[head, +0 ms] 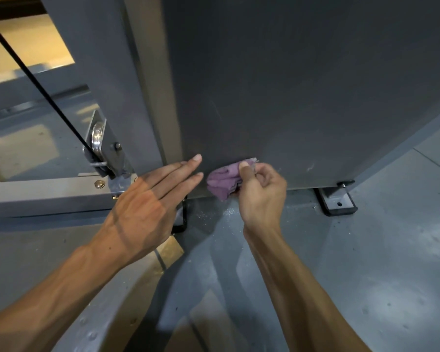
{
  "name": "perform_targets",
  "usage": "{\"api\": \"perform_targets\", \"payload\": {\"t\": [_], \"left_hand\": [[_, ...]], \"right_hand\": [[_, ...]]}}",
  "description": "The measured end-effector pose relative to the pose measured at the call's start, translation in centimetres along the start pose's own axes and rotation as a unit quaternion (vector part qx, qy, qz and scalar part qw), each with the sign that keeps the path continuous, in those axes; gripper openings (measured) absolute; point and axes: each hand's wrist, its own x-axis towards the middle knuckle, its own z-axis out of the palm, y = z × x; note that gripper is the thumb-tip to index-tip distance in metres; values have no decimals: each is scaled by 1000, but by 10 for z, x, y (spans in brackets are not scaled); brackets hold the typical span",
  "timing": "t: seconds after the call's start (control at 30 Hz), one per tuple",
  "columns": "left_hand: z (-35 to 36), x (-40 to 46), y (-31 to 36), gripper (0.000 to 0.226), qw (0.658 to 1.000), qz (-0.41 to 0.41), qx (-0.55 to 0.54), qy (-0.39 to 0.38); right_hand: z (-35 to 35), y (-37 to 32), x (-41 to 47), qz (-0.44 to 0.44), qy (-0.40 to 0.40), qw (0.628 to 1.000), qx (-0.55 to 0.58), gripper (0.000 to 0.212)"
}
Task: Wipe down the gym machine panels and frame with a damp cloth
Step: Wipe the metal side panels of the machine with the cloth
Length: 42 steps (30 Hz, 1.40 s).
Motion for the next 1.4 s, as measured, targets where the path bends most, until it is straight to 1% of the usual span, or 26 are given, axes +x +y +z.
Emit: {"api": "perform_targets", "payload": {"t": [0.07,0.1,0.2,0.23,0.3,0.37,0.4,0.47,0.53,0.6,0.63,0.67,0.73,0.8,0.83,0.87,0.93,1.07,1.1,1.17,1.23,1.3,1.33,1.4], "left_hand": [[-1,2,-1,64,1000,-6,-7,-6],[-2,3,-1,65,1000,-6,-9,-5],[-5,2,2,65,1000,-6,0,-6],[-6,1,4,65,1000,-10,0,-7],[-6,0,4,65,1000,-8,-1,-5],[-5,-1,3,64,1000,-4,-6,-9],[-5,-1,1,64,1000,-5,-7,-9],[-3,-1,0,63,1000,-3,-5,-7],[-1,-1,1,63,1000,-5,-5,-5],[2,-1,0,62,1000,-4,-9,-8],[2,0,1,62,1000,-3,-11,-9],[2,1,1,62,1000,-2,-12,-10],[0,0,3,63,1000,1,-6,-13],[-2,0,5,63,1000,0,0,-20],[-2,-1,5,63,1000,1,1,-22],[-3,-1,4,63,1000,1,3,-25],[-6,-3,2,64,999,-2,6,-37],[-10,-6,0,66,999,-3,21,-50],[-10,-6,-1,67,998,-3,22,-53],[-8,-6,-2,68,998,-2,18,-55],[-7,-6,-2,68,998,-1,15,-59],[-6,-7,-3,68,998,1,15,-59],[-6,-7,-3,68,998,2,16,-57],[-5,-7,-4,68,998,4,15,-55]], "right_hand": [[2,-1,1,-7,0,1000,2,31],[3,3,1,9,2,1000,-14,30],[-1,23,5,100,1,991,-84,29],[-2,27,5,118,0,989,-89,29],[-2,30,6,125,-5,988,-90,27],[-4,21,2,98,-1,991,-91,28],[-5,13,-1,69,2,993,-91,28],[-8,-4,-5,-8,2,996,-89,25],[-10,-16,-6,-83,-16,993,-81,23],[-10,-14,-5,-118,-27,989,-84,22],[-11,-7,-3,-120,-24,988,-96,22],[-12,1,-3,-105,-20,988,-111,22],[-13,23,-1,-18,-12,990,-138,23],[-12,38,4,92,-11,990,-106,22],[-11,41,6,122,-9,988,-90,22],[-11,41,7,133,-9,987,-91,24],[-11,30,4,110,3,987,-119,27],[-18,6,-2,-29,32,991,-128,22],[-19,3,-2,-49,32,990,-125,22],[-19,9,2,-40,25,988,-144,24],[-18,22,10,18,2,984,-179,26],[-18,34,15,75,-17,979,-189,29],[-18,35,16,82,-20,979,-188,27],[-19,24,8,45,-4,983,-178,25]]}}
